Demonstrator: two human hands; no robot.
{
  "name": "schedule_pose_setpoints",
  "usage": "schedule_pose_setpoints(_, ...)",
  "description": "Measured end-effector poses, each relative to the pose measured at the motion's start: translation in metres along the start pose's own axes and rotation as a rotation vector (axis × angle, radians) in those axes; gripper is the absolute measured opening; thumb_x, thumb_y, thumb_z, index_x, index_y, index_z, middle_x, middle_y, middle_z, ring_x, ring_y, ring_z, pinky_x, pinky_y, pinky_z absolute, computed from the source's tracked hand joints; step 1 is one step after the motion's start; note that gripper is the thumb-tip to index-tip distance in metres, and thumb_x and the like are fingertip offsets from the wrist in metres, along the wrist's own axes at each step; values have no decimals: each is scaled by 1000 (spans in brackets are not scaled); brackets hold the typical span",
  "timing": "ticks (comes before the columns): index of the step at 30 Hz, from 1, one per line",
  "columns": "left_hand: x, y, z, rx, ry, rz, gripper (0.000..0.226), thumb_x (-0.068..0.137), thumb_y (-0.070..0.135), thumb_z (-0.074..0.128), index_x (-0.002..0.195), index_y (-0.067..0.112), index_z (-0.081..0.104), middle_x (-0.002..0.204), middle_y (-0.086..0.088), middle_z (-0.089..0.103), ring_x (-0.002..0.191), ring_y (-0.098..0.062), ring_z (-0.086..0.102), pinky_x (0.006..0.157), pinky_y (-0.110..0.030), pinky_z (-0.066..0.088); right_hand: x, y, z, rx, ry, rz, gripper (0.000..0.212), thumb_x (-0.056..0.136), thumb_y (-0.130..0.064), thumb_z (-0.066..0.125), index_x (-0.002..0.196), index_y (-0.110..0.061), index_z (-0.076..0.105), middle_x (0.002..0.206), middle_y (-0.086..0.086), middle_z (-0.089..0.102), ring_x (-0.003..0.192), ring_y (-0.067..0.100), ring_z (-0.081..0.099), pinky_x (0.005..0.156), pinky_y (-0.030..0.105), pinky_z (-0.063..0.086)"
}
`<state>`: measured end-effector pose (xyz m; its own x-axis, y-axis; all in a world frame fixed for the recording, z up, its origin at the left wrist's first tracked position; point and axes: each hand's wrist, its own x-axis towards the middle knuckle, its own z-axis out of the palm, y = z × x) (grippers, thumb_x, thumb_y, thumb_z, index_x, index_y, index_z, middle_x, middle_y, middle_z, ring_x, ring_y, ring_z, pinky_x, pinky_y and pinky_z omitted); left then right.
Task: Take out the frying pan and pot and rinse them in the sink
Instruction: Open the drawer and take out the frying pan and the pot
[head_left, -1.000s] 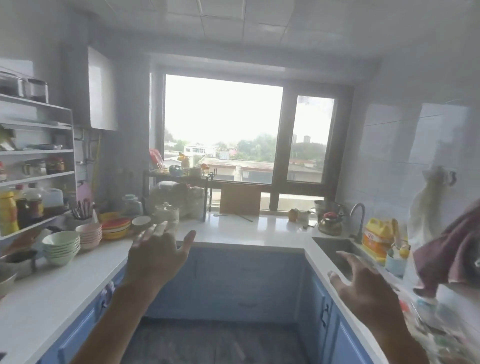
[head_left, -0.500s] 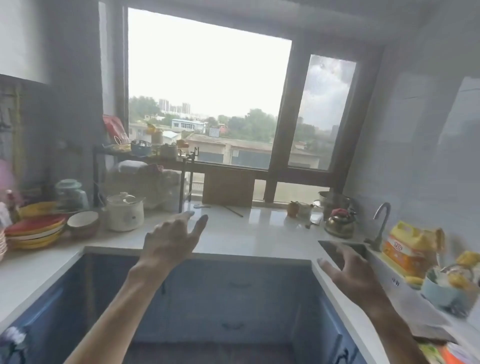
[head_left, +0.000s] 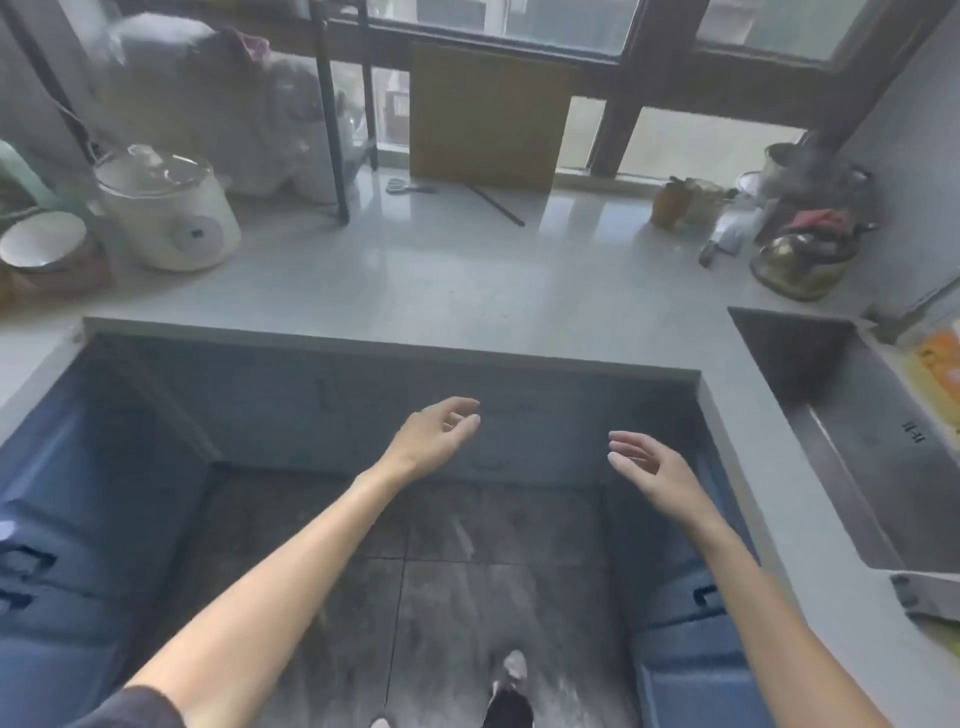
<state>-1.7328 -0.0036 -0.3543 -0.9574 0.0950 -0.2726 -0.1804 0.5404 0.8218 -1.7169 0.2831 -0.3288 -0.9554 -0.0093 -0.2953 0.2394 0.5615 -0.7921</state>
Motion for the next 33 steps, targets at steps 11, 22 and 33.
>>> schedule_pose_setpoints(11, 274, -139, 115, 207, -240, -163, 62, 87, 44, 58, 142, 29, 35, 137, -3, 53, 126, -19, 49, 103, -27, 35, 280, 154, 131, 46, -207, 52, 28, 84, -26, 65, 111, -29, 59, 108, -1, 66, 103, 13, 62, 97, 34, 46)
schedule_pose_setpoints(22, 396, -230, 165, 225, -222, 5, 31, 89, 16, 59, 117, 4, 59, 117, -19, 64, 92, -16, 53, 80, -27, 41, 425, 218, 190, -95, -315, 9, 37, 89, -26, 60, 124, -16, 57, 117, -3, 58, 109, 5, 51, 83, 6, 34)
schedule_pose_setpoints(33, 376, -239, 185, 121, -32, 12, 14, 92, 20, 54, 100, 11, 62, 71, 7, 52, 71, -13, 47, 60, -20, 29, 414, 225, 203, 33, -162, 7, 16, 87, -9, 60, 101, -14, 66, 78, -12, 60, 62, -16, 55, 70, 3, 40)
